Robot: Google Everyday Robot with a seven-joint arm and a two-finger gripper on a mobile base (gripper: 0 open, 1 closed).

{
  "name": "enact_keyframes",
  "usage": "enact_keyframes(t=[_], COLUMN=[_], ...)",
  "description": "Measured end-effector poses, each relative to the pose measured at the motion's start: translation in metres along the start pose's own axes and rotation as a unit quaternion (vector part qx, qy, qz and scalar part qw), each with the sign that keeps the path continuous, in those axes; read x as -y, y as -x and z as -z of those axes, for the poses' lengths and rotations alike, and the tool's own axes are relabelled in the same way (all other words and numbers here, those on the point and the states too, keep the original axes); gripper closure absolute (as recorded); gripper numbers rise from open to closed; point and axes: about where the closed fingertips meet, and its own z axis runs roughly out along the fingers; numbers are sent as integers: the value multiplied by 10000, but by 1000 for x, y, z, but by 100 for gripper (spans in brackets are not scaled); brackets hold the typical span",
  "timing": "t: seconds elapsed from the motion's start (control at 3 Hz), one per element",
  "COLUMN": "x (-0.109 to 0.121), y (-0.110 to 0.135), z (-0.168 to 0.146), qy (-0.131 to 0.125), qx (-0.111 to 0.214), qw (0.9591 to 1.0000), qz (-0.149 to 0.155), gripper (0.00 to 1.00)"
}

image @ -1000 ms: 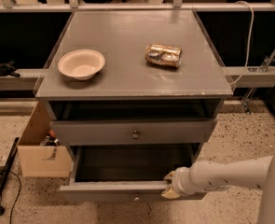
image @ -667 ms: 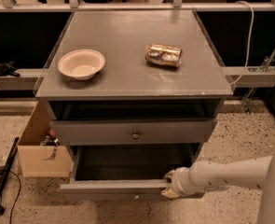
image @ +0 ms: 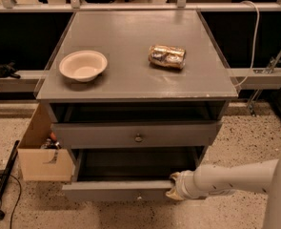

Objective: Open middle drawer

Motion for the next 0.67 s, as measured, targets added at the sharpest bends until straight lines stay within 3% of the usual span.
enact_keyframes(t=[0.33,0.67], x=[-23,-22], y=[-16,-14], z=[13,17], qy=[39,39], qx=[-28,-28], qw=[10000,10000], qz=[3,3], gripper=[84,100])
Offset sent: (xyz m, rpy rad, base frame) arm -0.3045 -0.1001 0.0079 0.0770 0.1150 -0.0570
